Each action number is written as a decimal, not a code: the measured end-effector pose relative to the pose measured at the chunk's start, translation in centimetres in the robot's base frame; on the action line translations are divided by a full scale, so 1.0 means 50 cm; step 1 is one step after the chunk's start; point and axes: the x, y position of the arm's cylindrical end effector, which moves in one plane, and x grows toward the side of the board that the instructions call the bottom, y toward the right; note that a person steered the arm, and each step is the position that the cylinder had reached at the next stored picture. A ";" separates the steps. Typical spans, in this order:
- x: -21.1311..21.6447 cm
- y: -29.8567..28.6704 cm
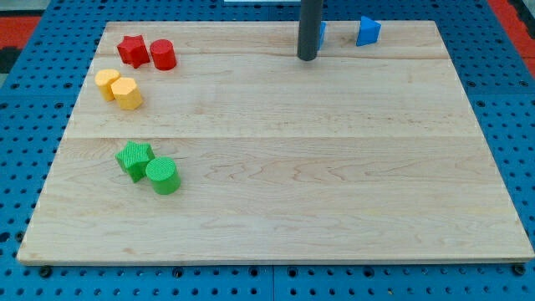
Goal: Push the red circle close to the red star
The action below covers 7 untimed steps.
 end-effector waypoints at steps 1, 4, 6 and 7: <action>0.032 -0.190; 0.032 -0.354; 0.021 -0.378; 0.018 -0.429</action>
